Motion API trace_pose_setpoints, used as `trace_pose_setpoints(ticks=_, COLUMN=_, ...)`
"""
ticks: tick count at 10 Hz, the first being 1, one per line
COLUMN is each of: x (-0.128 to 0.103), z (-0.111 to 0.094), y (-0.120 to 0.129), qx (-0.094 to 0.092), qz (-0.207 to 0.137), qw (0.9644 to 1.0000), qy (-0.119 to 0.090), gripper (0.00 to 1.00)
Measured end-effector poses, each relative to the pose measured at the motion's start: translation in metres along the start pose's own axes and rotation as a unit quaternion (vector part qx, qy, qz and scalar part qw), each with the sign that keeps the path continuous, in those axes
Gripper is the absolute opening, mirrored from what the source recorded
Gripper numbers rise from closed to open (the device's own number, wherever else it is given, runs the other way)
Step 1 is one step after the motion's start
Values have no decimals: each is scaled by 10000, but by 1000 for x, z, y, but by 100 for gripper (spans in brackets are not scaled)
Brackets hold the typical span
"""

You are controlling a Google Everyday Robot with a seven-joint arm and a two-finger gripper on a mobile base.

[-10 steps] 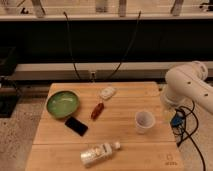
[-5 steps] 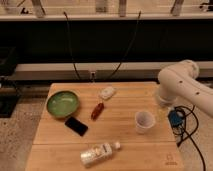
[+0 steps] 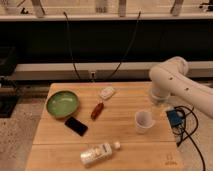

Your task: Move the arm in a circular motion

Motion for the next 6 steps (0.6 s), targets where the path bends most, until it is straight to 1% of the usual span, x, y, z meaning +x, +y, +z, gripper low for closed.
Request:
trace_pose_setpoints(ticks=1, x=-16, z=1, y=-3, qx=-24, qz=-52, qw=10000, qy=-5, gripper=80)
trace_pose_setpoints(ticks=3, x=-29, z=1, y=-6, qx=-40, qz=-120, qw=9999, qy=16, gripper=80)
trace_pose_setpoints(ticks=5, x=-32, z=3, y=-12, qx=-54, qz=-158, qw=9999, qy=7, gripper=80)
trace_pose_setpoints(ticks=6, x=-37, z=4, y=-12, qx=-73, qz=-149, qw=9999, qy=-6, gripper=80)
